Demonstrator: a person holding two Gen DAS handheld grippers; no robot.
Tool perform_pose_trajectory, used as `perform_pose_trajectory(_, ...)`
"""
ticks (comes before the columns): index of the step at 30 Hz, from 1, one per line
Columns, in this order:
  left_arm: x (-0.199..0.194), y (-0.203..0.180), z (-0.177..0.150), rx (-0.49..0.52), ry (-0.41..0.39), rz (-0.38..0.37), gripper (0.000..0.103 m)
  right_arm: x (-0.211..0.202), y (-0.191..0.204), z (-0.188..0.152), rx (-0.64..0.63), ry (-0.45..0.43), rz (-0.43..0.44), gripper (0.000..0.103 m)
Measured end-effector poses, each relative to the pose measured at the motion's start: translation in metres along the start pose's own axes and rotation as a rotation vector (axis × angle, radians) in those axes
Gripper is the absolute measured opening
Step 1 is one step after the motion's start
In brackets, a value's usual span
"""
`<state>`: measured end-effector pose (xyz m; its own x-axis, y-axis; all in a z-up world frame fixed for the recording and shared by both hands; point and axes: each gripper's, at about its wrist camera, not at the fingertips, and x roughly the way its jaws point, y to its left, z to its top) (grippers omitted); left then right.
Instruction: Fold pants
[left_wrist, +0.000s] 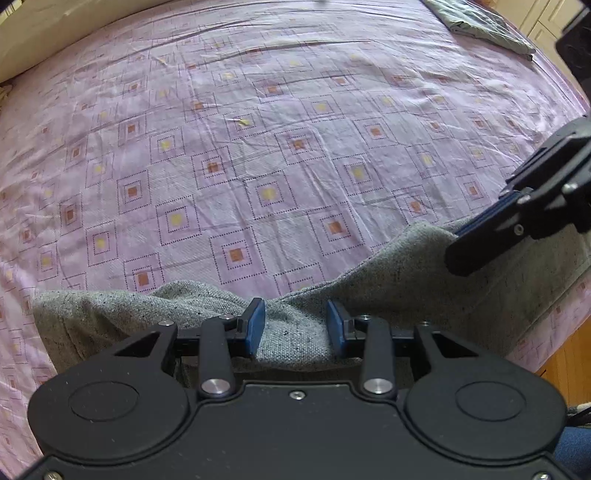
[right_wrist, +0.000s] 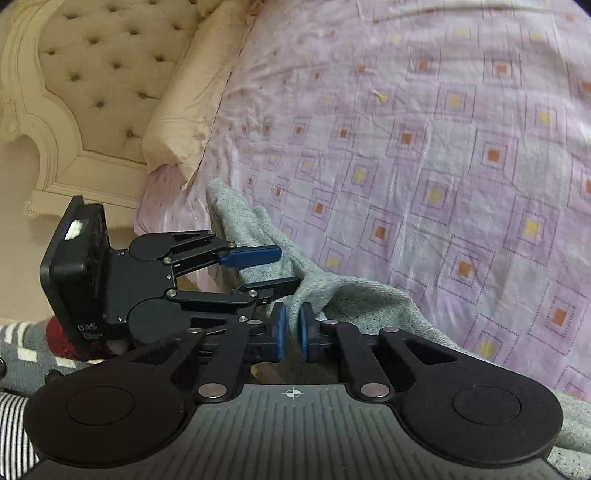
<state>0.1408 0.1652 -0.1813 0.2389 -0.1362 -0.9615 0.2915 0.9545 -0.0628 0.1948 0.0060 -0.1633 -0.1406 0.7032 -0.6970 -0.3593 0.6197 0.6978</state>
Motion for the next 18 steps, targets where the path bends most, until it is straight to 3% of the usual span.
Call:
perform_pose_trajectory(7,0.012,0.028,0.044,-0.108,0.027,0.005,0.046,-0.014,0.026,0.003,-0.167,-0.146,-0.262,0.003)
perform_pose_trajectory(11,0.001,0.060,0.070,-0.283,0.002,0.038,0.046,-0.005,0.015,0.015,-0.148,-0.180,-0.361,0.003)
perform_pose_trajectory(14,-0.015,0.076,0.067,-0.353,-0.024,0.010,0.049,0.007,0.004,0.025,-0.120,-0.183,-0.413,0.003)
perform_pose_trajectory(18,-0.015,0.074,0.040,-0.293,0.018,0.049,0.054,0.018,-0.004,0.033,-0.078,-0.182,-0.430,0.003)
